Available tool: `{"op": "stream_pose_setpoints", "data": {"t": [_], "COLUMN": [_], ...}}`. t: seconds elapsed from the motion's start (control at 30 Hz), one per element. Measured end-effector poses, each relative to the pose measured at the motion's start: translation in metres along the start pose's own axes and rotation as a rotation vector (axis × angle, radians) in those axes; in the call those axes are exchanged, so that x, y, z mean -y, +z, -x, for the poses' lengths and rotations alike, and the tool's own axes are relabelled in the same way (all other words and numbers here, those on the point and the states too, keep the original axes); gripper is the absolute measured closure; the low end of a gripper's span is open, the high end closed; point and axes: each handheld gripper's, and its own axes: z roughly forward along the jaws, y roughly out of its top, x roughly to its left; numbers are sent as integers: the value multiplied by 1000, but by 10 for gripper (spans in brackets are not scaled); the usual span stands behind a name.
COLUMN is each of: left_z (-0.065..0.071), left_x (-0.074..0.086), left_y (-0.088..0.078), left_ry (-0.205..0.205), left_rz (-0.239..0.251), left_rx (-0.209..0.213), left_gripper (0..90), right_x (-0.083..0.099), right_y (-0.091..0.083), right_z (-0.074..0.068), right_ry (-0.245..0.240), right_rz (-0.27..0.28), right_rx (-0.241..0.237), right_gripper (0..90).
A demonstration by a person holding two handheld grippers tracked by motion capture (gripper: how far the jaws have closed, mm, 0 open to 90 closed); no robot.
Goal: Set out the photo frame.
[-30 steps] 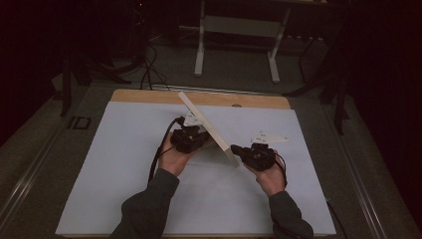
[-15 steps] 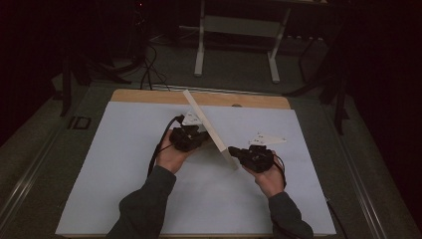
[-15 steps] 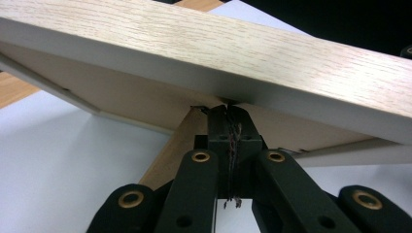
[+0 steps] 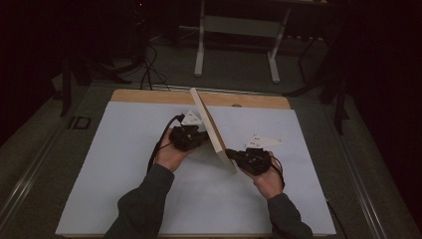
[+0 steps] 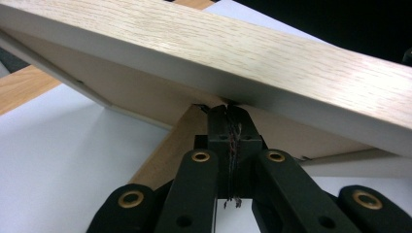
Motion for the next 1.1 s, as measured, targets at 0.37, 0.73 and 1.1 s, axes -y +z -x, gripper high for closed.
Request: {"op": "stream_pose_setpoints", "data": {"t": [0.37, 0.73, 1.1], "left_z": [8, 10, 11], "left_x": [0, 3, 7], "left_y": [-2, -4, -5], "left_ry": [19, 36, 44], "left_rz": [11, 9, 15], "left_rx": [12, 21, 42], "left_gripper": [899, 900, 900], "right_x": [-3, -3, -5], "right_y": [3, 4, 5], "right_z": [-10, -13, -17], "right_ry": [-39, -53, -65], "right_rz": [-9, -16, -23], "right_rx": [-9, -11, -14], "right_gripper": [900, 900, 900]}}
